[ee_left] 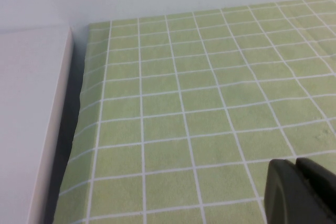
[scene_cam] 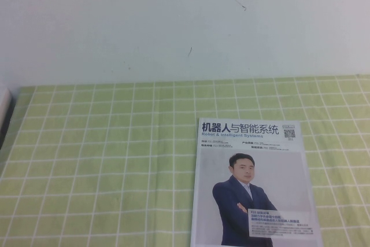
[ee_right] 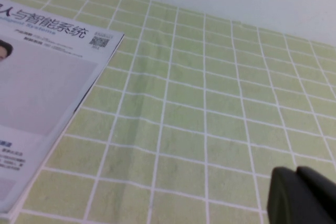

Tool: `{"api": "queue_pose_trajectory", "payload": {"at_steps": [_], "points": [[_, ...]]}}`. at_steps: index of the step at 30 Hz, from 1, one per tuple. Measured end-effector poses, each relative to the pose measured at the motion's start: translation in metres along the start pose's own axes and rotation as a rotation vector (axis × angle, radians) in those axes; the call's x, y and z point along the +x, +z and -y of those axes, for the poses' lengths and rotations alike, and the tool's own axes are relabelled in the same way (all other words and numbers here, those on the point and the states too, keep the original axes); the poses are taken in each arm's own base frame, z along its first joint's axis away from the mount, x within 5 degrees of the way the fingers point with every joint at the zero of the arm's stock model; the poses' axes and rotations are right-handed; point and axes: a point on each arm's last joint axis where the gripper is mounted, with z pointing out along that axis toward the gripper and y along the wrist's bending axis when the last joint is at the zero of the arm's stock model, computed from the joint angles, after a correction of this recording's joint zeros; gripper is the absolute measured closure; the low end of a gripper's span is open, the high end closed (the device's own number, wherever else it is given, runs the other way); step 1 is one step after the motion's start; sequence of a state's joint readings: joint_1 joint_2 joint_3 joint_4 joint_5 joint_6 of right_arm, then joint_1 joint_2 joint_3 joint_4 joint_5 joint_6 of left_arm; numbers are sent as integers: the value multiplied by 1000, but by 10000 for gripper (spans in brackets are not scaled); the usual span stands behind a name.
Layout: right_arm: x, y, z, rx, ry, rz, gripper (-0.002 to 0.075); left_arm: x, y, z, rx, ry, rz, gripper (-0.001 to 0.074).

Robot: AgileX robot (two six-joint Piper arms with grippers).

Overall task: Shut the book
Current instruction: 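Close the open booklet and leave it lying on the table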

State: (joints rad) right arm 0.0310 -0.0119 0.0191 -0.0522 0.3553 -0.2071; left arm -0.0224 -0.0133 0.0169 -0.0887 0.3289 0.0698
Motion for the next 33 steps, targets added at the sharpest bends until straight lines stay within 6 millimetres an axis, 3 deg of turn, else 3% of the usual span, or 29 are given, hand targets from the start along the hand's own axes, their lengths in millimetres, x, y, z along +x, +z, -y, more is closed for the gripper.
{"api": "queue_pose_trajectory", "payload": {"at_steps": [14, 33], "points": [[-1, 0, -4, -37, 154, 11, 729, -1, 0, 0, 0, 0, 2, 738], [-1, 0, -4, -36, 159, 11, 729, -1, 0, 0, 0, 0, 2, 738]]}}
